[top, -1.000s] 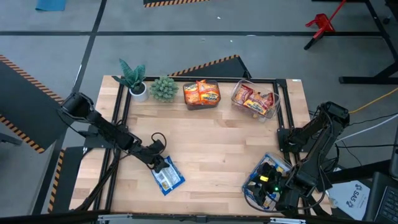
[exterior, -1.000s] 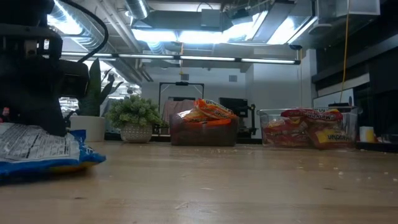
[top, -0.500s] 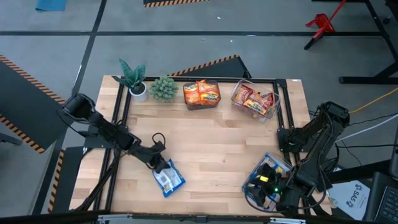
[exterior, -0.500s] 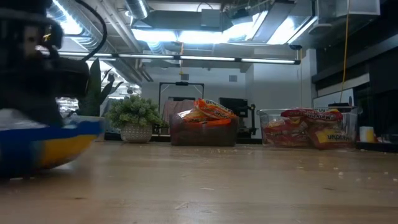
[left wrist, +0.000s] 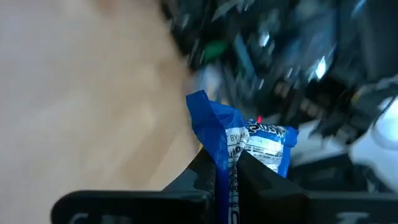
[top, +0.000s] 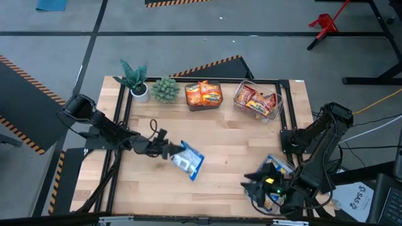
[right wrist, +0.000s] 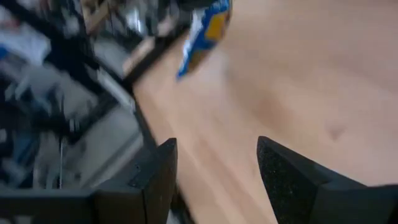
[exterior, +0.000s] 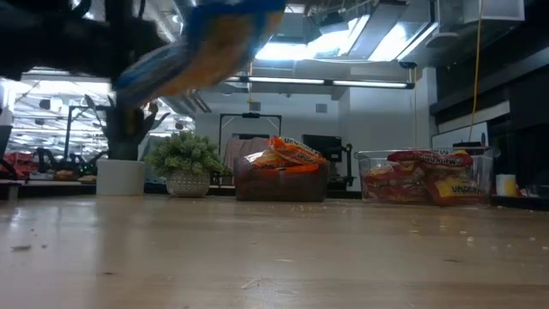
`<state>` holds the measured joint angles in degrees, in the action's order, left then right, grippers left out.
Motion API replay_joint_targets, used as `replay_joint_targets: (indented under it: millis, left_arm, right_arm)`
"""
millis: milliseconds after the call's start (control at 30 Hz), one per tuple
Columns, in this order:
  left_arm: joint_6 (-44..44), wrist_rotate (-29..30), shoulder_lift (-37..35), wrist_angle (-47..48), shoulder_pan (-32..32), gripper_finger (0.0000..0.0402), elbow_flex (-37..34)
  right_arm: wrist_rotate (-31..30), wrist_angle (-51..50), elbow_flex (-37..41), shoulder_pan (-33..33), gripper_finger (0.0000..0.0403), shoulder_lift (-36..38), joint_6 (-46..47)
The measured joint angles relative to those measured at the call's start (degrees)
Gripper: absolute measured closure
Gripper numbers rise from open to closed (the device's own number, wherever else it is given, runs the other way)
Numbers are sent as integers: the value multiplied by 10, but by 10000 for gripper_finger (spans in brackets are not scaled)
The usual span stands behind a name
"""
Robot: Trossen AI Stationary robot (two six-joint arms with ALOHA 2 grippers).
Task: Sort Maruchan noodles
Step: Put the blue noodle pack into the bottom transparent bin
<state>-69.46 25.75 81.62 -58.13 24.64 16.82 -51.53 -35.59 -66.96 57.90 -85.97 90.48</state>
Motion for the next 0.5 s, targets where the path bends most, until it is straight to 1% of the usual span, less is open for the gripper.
replay_joint_targets:
  millis: [100,200,267,333,500]
  left_arm:
    - [40,39,0,-33,-14,386,14]
    - [84,57,0,-31,-25,386,47]
    - [119,61,-1,-14,-32,386,80]
    - [154,65,-1,19,-39,386,114]
    - [204,66,-1,113,-54,386,195]
  right_arm:
    - [-64,7,-2,-16,196,0,-1]
    - [-90,15,-2,-46,196,0,-25]
    - [-85,24,-2,-71,196,0,-66]
    - [-63,45,-2,-98,196,0,-120]
    - [-3,151,-2,-164,196,0,-303]
